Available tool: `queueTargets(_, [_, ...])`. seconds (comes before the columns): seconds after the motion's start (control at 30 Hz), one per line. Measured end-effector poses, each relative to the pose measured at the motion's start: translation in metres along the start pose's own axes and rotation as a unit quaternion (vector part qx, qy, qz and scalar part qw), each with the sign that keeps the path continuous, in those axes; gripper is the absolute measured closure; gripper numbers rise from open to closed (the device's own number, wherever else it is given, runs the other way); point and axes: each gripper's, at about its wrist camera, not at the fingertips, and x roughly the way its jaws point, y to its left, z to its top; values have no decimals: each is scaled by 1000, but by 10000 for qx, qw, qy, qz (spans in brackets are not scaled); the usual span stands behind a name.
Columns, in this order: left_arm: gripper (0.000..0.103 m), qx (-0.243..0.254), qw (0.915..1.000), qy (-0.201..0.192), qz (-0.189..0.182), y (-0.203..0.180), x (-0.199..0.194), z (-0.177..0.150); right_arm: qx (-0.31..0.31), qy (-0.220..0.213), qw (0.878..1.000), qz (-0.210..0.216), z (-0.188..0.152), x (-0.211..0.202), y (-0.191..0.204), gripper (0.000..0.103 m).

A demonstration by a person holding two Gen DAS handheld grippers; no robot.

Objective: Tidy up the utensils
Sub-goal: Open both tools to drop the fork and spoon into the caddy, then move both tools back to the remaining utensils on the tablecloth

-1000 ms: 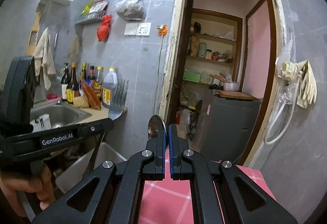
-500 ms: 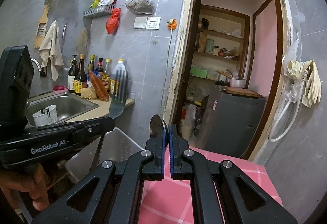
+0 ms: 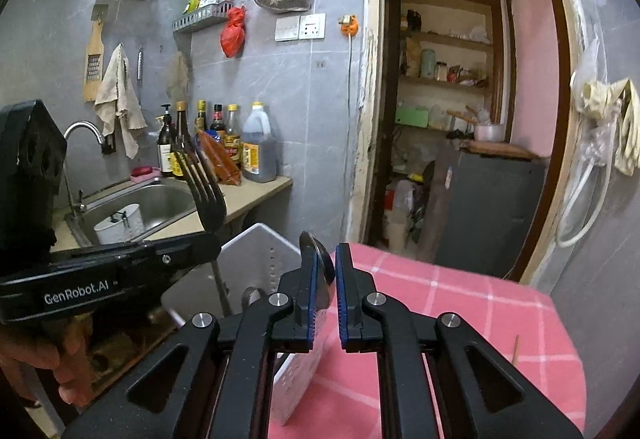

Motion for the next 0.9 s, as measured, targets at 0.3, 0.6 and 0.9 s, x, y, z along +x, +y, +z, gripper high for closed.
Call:
queueTargets(0.3, [85, -222, 9996, -5, 161, -3, -15, -5, 349, -46, 9994, -49, -6, -21, -17, 71])
queueTargets(0.6, [20, 83, 9978, -396, 517, -33, -38, 2, 856, -377, 9937, -619, -2, -66, -60, 24])
queueTargets(0.9, [0, 570, 9902, -636, 1102, -77, -44, -7, 981, -698, 9850, -1237, -16, -116, -99, 1])
